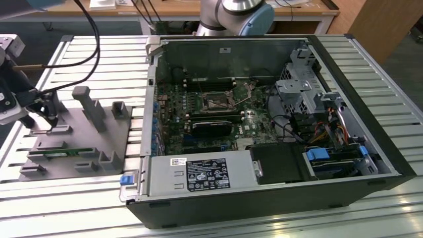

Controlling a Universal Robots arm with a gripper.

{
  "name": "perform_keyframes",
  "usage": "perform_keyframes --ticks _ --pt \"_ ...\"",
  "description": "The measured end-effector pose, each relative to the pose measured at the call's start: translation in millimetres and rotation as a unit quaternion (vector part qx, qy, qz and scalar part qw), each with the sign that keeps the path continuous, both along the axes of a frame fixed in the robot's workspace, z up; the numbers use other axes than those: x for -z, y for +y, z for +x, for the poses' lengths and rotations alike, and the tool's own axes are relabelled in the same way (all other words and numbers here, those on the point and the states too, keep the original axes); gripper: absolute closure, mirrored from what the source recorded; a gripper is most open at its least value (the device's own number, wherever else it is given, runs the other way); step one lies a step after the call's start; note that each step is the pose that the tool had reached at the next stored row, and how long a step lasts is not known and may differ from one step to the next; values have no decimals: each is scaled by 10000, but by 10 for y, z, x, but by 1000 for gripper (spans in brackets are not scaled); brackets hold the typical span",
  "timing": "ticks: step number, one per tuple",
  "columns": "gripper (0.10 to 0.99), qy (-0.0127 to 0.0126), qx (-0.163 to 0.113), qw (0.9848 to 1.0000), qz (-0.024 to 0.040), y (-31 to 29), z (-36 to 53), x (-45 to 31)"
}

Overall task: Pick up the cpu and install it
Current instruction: 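Pick up the cpu and move it towards the insertion slot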

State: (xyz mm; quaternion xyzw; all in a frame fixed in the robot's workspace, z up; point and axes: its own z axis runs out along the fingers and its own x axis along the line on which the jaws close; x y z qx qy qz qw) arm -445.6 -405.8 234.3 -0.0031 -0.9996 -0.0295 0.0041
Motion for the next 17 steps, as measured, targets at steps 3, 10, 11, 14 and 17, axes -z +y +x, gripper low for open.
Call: perform_keyframes --ticks 3,10,11,14,17 --pt "557 0 0 10000 7 0 0 -44" --pt "557 0 0 10000 10 0 0 -160" --pt "557 0 0 10000 10 0 0 -179" --pt "557 0 0 10000 10 0 0 -237" --pt "557 0 0 10000 13 0 0 -286"
